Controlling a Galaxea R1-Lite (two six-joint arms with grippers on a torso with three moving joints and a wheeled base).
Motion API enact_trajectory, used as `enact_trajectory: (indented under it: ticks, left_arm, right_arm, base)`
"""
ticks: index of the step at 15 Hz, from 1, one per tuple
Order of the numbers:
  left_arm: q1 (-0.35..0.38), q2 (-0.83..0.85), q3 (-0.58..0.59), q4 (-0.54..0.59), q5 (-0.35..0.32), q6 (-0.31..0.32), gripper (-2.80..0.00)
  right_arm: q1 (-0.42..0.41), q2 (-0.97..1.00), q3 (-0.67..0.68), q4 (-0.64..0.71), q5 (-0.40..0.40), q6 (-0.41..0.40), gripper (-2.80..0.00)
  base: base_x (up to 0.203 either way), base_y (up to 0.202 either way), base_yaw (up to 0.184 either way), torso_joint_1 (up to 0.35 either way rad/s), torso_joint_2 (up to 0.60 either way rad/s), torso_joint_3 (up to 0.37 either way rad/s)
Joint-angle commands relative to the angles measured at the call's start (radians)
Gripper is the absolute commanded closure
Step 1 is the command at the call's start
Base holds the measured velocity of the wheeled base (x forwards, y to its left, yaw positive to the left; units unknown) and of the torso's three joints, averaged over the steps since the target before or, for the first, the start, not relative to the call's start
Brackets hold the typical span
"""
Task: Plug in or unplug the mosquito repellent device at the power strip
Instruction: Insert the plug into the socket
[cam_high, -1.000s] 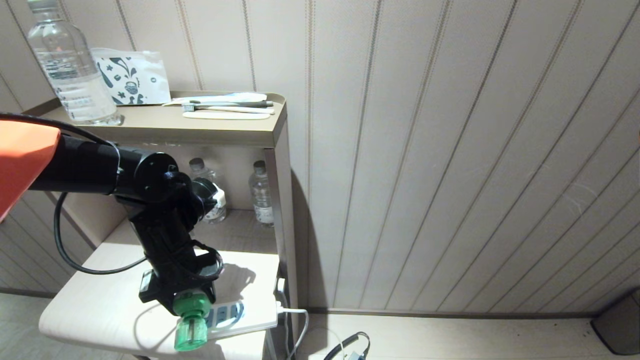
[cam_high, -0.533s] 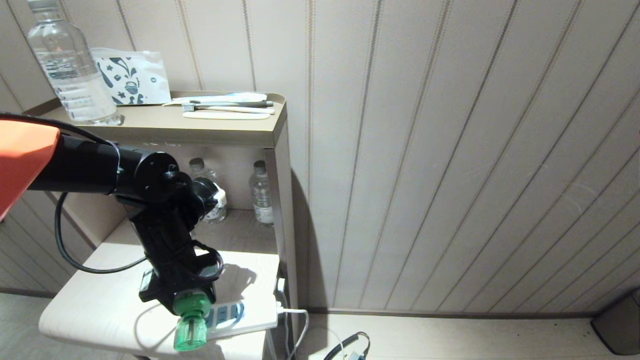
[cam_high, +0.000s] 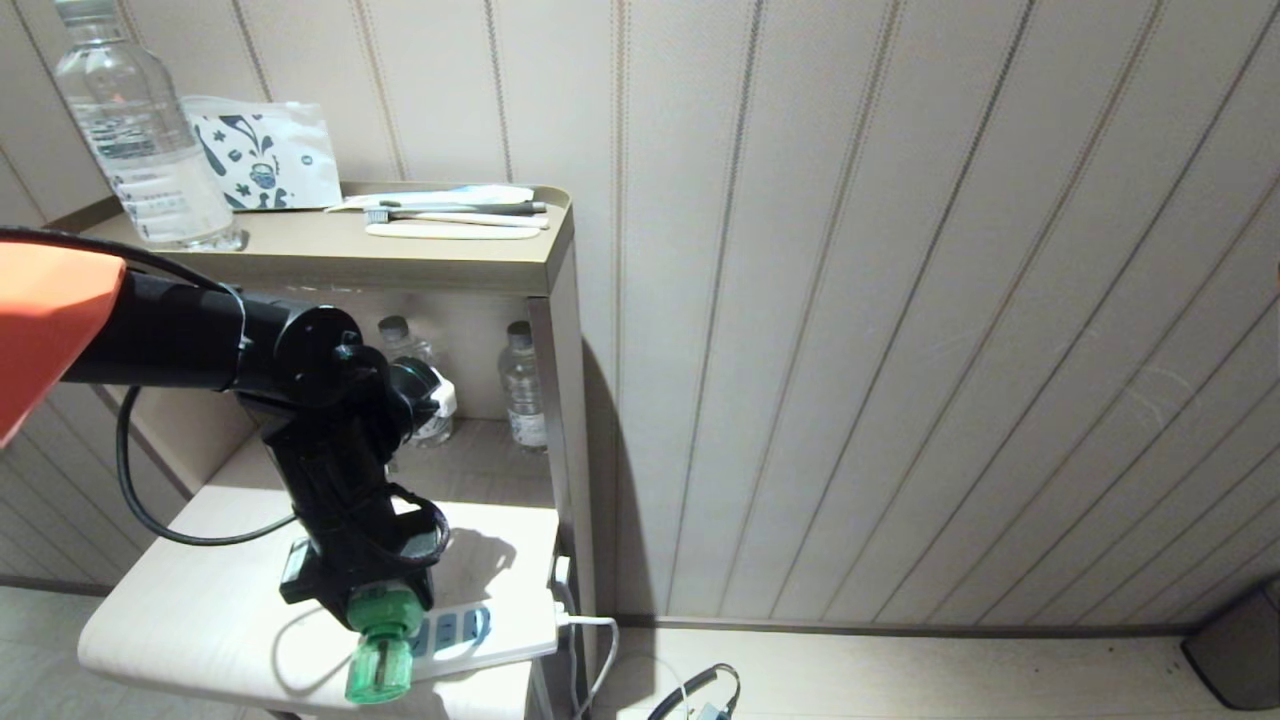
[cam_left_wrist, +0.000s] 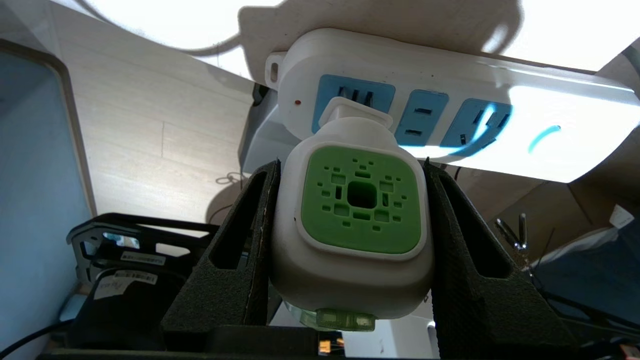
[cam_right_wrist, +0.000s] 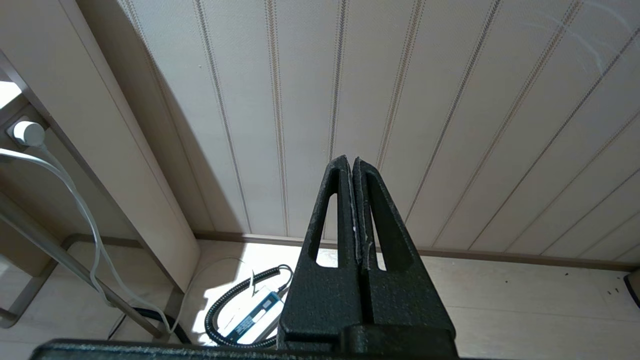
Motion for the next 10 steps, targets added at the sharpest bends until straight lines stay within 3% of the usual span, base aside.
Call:
enact_trajectory:
  ticks: [1,10]
  left_arm:
    - [0.000,0.024,-0.007,0.005,0.001,-0.005,0.00]
    - [0.000,0.054,-0.001,0.003,0.005,-0.015,0.00]
  right_arm:
    - [0.000,0.001,0.000,0.000,0.000,0.000,0.00]
    - [0.000,0.000,0.000,0.000,0.000,0.000,0.00]
  base:
    - [0.000,0.000,0.000,0.000,0.00,0.000]
    - [0.000,0.000,0.000,0.000,0.00,0.000]
